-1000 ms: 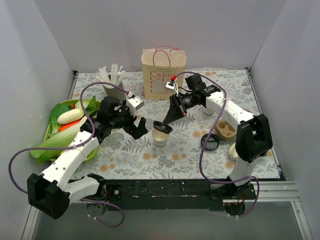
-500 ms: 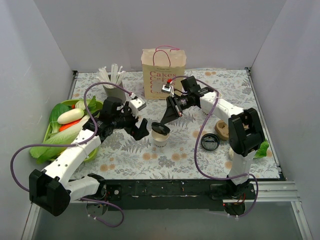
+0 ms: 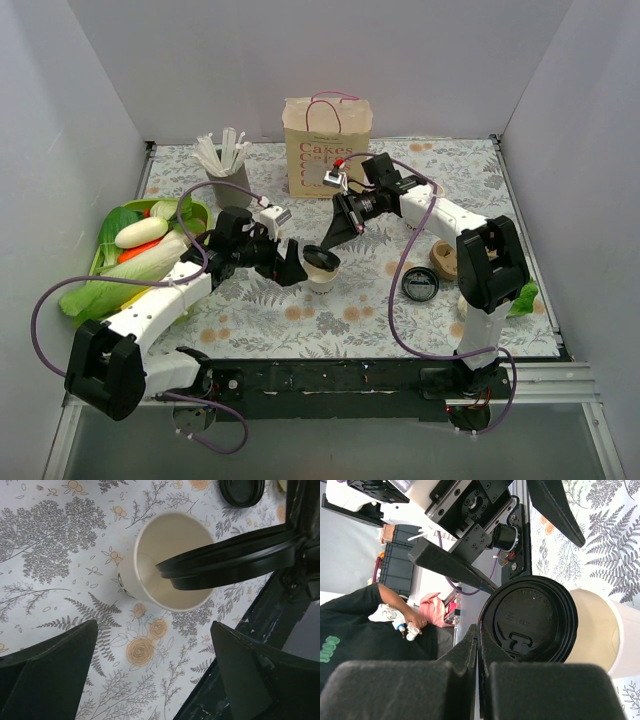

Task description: Pack the takeout coffee

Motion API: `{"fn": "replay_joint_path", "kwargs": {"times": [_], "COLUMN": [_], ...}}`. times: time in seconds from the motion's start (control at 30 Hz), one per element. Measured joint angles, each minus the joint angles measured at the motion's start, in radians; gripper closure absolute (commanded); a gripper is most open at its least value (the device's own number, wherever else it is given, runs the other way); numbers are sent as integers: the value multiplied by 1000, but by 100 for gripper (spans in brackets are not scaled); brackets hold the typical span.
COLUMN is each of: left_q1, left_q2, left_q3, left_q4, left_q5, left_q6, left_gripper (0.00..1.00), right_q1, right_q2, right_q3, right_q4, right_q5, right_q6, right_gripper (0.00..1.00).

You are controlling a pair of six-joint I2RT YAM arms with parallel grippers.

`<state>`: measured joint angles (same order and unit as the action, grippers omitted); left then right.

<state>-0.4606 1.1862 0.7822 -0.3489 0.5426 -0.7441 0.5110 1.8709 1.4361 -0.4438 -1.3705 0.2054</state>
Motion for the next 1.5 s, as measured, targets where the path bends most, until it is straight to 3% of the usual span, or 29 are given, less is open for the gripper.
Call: {"fn": "replay_joint_path", "kwargs": {"times": [0.63,1.5], "left_q1": [0,0], "left_q2": [71,93], "left_q3": [-83,-138], "left_q4": [200,269], "left_q5": [37,19], "left_q6": [-243,-266], "left_gripper": [2,3], "right_q1": [-16,-33], "right_q2": [0,0], "right_q3": [-21,23], "right_q4": [-25,-60], "right_q5": [22,71], "right_q6": [-29,-69], "right_gripper": [99,99]}}
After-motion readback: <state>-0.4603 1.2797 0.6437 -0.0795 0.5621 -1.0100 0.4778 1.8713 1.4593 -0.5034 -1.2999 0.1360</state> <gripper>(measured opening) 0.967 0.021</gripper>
